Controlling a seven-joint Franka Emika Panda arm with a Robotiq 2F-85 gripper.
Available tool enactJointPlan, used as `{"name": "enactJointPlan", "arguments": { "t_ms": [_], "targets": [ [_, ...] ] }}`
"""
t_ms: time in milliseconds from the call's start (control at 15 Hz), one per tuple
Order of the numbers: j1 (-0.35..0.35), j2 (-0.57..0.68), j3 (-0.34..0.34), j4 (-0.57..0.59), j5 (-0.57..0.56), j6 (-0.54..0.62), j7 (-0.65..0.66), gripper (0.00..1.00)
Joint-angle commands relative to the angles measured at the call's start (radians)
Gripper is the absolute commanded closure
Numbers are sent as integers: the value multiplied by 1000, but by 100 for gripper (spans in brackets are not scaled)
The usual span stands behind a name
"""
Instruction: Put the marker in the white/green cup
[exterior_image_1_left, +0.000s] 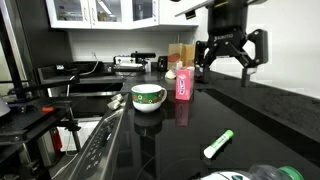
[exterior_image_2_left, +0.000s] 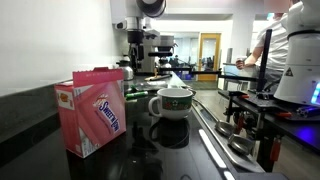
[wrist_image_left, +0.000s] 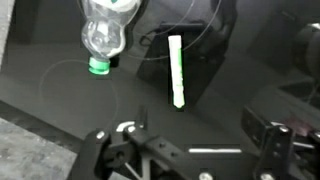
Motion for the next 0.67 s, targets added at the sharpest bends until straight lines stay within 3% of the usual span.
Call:
{"name": "enactJointPlan", "arguments": {
  "t_ms": [0,600],
  "targets": [
    [-43,78,25,91,-16,-63,-17,0],
    [-40,222,6,157,-135,-126,-9,3]
  ]
}}
